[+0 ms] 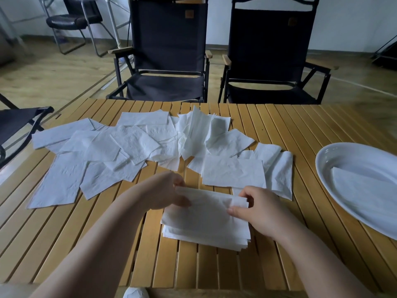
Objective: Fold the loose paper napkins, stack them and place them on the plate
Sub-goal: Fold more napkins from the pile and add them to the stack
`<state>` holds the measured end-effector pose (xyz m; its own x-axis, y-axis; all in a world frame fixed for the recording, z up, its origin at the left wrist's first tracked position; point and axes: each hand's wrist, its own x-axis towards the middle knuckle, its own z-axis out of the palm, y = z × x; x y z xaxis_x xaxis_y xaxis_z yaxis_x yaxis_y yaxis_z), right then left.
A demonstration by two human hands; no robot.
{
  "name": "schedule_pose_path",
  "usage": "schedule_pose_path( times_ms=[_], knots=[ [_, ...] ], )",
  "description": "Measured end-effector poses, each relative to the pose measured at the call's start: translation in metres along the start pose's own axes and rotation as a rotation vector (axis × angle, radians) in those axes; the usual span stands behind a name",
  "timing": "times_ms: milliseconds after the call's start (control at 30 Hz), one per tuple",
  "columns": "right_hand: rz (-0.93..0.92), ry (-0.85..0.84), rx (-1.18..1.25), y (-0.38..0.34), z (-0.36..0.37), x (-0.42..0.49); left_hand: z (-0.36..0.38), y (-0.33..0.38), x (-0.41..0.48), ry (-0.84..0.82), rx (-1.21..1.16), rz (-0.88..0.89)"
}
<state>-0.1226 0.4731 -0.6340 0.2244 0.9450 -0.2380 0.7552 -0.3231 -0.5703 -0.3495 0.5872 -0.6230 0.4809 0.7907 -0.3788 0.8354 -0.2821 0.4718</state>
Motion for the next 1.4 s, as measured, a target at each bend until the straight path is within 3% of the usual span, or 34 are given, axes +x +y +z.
schedule_pose_path(
  times_ms=[567,767,1167,1300,1400],
  knots=[
    [0.059,-0.128,-0.118,-0.020,0.003,0.004,0.000,0.007,0.004,-0.155,0.090,0.021],
    [0.037,-0.107,-0.111,-0.024,0.009,-0.003,-0.003,-0.004,-0.011,-0.118,-0.029,0.060],
    [0.144,-0.056,0.328,-0.034,-0.001,-0.017,-0.020,0.004,-0.047,0.107,-0.520,-0.015],
    [0.204,0.043,0.594,-0.036,-0.009,-0.019,-0.022,0.018,-0.054,0.219,-0.730,0.001],
    [0.311,0.022,0.750,-0.025,-0.015,-0.020,-0.015,0.029,-0.058,0.269,-0.822,0.028]
  ],
)
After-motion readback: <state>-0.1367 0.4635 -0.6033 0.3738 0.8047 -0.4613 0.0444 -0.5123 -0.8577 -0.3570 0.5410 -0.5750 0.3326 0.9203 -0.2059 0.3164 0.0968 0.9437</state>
